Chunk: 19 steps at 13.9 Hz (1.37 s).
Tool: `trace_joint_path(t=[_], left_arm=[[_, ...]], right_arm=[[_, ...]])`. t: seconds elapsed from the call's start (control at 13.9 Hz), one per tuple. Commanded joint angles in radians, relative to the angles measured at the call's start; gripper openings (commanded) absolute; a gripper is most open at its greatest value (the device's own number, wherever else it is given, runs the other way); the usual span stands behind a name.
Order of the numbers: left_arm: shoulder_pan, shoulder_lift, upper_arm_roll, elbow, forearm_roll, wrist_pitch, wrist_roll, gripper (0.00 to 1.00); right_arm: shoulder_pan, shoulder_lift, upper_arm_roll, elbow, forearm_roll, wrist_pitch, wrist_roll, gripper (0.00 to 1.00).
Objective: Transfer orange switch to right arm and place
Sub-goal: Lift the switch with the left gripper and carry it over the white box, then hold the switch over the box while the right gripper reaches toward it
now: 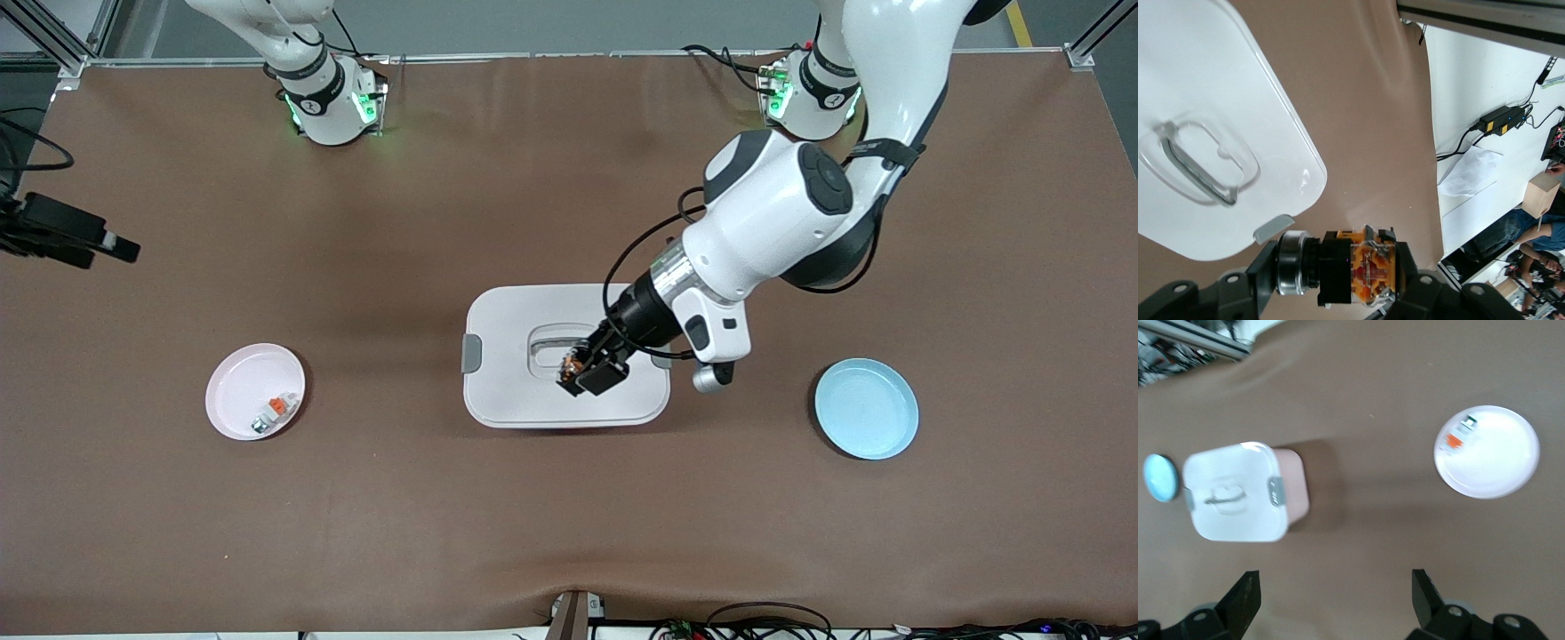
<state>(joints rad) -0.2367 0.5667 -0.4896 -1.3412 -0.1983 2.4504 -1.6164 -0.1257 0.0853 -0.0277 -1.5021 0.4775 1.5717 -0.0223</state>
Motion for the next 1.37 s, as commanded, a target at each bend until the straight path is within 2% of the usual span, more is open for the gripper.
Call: trace_joint_path(t=[0.0,0.14,0.5,0.65,0.86,1.08,1.3], left_arm=[[-0.045,0.010,0.011,0.028,-0.015,-0.004,-0.106,0.00],[-0.068,0.012,0.011,0.028,-0.015,-0.078,-0.167,0.00],[-0.105,0.047,0.003,0.030,-0.026,-0.094,-0.243,0.00],[-0.110,0.051,0.003,0.031,-0.039,-0.169,-0.246,0.00],[-0.110,0.042,-0.003,0.034,-0.081,-0.183,-0.247,0.00],[-0.131,0.045,-0.003,0.074,-0.098,-0.185,-0.246,0.00],[-0.145,0.050,0.000,0.080,-0.098,-0.183,-0.243,0.00]], right_arm=[[0.044,-0.079,0.014,-0.148,0.052,0.137,-0.011,1.00],[0.101,-0.104,0.015,-0.202,0.058,0.212,-0.008,1.00],[0.257,-0.128,0.014,-0.299,0.114,0.402,0.013,1.00],[0.287,-0.131,0.015,-0.332,0.174,0.445,0.022,1.00],[0.310,-0.133,0.014,-0.412,0.285,0.502,0.053,1.00],[0.379,-0.130,0.014,-0.467,0.286,0.557,0.242,1.00],[0.466,-0.131,0.014,-0.541,0.286,0.683,0.272,1.00]])
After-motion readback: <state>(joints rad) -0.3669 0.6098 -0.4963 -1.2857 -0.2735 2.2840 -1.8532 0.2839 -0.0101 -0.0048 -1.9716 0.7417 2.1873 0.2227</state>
